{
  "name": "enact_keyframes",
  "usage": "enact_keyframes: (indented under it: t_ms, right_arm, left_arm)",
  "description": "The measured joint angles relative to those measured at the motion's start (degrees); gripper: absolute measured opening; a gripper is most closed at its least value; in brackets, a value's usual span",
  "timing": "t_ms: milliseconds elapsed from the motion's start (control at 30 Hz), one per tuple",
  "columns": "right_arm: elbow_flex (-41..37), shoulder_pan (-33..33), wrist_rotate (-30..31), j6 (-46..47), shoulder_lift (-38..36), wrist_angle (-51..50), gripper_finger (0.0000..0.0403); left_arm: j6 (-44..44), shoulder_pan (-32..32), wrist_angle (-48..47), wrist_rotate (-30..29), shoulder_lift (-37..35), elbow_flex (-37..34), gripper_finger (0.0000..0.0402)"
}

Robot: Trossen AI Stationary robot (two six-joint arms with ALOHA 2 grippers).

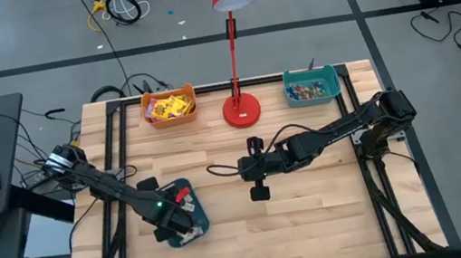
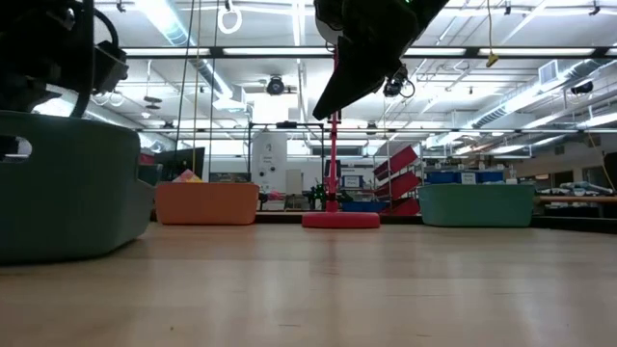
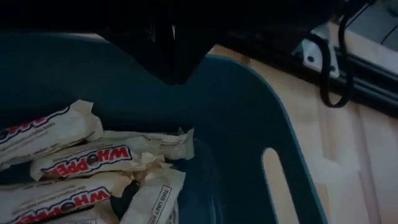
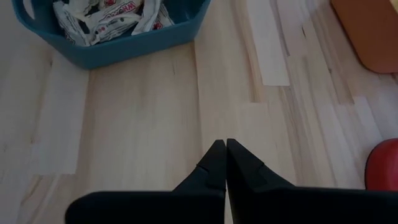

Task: Sort candy
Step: Move the blue bin to the bottom left of the table

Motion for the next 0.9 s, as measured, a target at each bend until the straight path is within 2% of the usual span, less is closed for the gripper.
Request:
enact_keyframes:
  t_ms: [233,500,567,633,767,900]
  right_arm:
    - [0.0,0.0,0.0,0.0,0.0,0.5,0.0]
    - [0.0,0.0,0.0,0.0,0.0,0.5,0.0]
    - [0.0,0.0,0.0,0.0,0.0,0.5,0.0]
    - [0.0,0.1,0.0,0.0,0.0,0.5,0.0]
    - [0.0,0.5,0.0,0.0,0.0,0.5,0.0]
    - [0.0,0.9,0.0,-0.1,0.0,0.5,0.0]
  left_arm:
    - [-0.1,-0.4,-5.1,-0.1,0.0,0.0,0.0]
    - [-0.1,-0.6,-6.9,-7.2,0.0,5.0,0.0]
    - [0.8,-1.4,-3.1,-8.2,-0.2,6.8,0.0]
    - [3.9,-2.8,5.4,-6.9,-0.7,7.6,0.0]
    - [8.0,-6.4,18.0,1.3,-0.7,7.6,0.0]
    - [3.7,-10.1,19.4,2.7,-0.7,7.6,0.0]
